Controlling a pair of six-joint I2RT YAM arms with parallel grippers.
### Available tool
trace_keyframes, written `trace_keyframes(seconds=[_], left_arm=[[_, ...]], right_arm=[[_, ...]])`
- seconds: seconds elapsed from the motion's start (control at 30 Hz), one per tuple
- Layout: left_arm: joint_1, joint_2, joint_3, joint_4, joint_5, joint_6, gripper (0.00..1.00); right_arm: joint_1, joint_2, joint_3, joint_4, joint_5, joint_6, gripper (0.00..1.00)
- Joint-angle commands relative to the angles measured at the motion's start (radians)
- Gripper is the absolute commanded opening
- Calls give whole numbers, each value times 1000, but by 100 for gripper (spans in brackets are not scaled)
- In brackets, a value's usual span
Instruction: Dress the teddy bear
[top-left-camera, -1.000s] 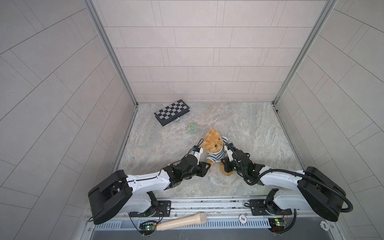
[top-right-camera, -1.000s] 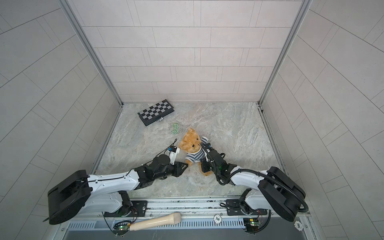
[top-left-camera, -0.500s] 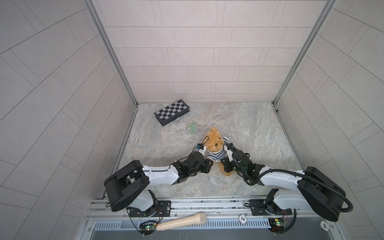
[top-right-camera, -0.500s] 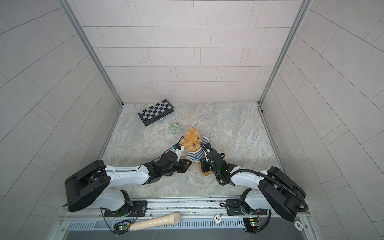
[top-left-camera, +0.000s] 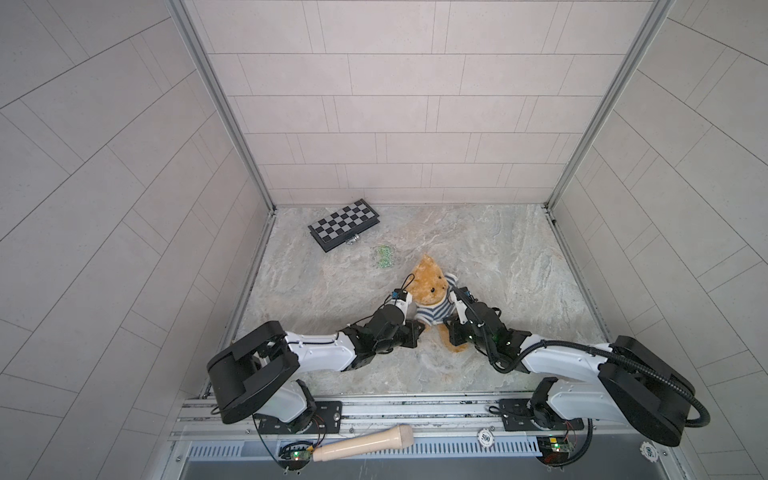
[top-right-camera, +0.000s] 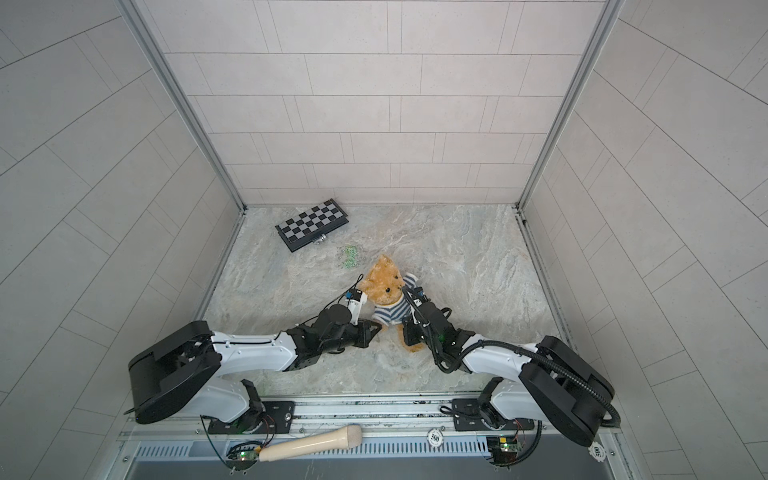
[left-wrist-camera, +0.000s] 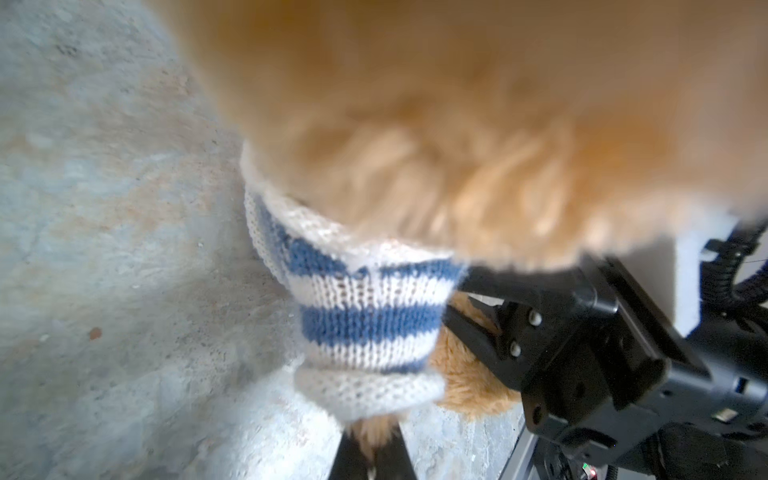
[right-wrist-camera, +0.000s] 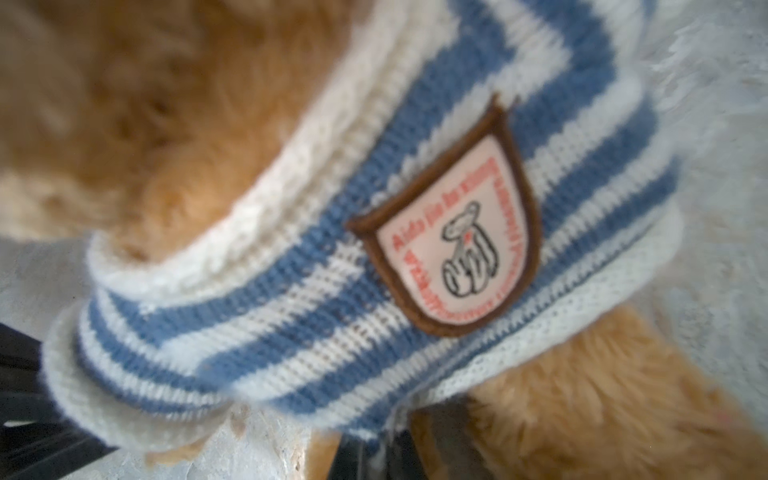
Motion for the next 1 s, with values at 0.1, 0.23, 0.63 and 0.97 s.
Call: trace_keyframes(seconds=[0.1,0.23,0.63,0.97], left_arm=[[64,-100,-50,-139,125,106,0],[67,-145,-53,-188,153,145,0],[68,-106,-48,-53,134,83,0],[69,-119,-30,-85,137,96,0]], right_arm=[[-9,-111,-20,-84,119,-32,0],[-15,-154,-41,-99,137,-34,0],[62,-255,80,-248,105,-126,43],[118,-124,169,-208,146,-192,49]])
